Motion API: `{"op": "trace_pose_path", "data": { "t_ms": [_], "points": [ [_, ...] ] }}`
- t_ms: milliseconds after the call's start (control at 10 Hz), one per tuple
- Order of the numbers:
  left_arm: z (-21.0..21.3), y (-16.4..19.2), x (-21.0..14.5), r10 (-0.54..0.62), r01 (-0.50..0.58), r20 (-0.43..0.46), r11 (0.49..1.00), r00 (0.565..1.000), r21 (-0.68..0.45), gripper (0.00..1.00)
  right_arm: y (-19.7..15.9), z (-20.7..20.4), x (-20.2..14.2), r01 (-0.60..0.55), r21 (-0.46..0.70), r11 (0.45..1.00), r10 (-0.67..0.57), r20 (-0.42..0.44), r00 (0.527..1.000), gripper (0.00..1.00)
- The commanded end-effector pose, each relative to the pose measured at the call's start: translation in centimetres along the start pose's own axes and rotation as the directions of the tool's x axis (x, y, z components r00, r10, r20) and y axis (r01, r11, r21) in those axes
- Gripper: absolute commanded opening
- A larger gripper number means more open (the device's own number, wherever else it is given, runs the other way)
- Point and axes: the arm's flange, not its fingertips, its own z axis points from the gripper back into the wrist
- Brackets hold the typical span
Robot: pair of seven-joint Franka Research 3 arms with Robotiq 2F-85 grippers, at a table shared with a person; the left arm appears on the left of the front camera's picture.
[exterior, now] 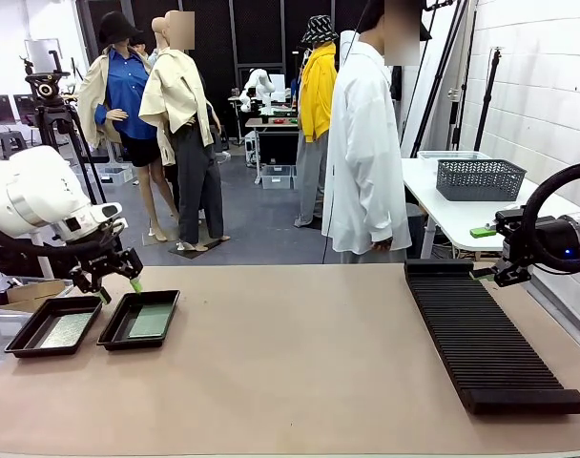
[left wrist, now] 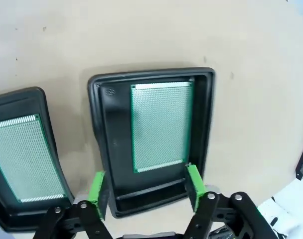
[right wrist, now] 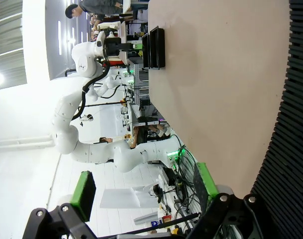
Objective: Inspect and transfer BCBs to ESD trays.
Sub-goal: Pick up the ESD tray and place it on the left side of the table.
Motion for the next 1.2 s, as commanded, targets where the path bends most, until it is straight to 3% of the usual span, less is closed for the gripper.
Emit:
{"op": "trace_pose_path", "data": {
  "t_ms": [0, 300, 400, 1100],
  "points": [
    [0.68, -0.93, -1.09, 0.019, -0.019, 0.007, 1.000, 1.000, 0.009, 1.00, 0.05, -0.14, -0.07, -0.001, -0.006, 1.000, 0.001, 0.005, 1.000, 1.00],
    [0.54, -0.66, -1.04, 0.072, -0.072, -0.022, 0.997, 0.997, 0.015, 1.00, 0.05, -0.14, -0.07, -0.001, -0.006, 1.000, 0.001, 0.005, 1.000, 1.00],
    [0.95, -0.98, -0.69, 0.010, -0.010, 0.008, 1.000, 1.000, 0.000, 1.00, 0.05, -0.14, -0.07, -0.001, -0.006, 1.000, 0.001, 0.005, 1.000, 1.00],
    [0.95, -0.98, -0.69, 0.010, -0.010, 0.008, 1.000, 1.000, 0.000, 1.00, 0.05, -0.14, -0.07, -0.001, -0.006, 1.000, 0.001, 0.005, 1.000, 1.00]
  ]
}}
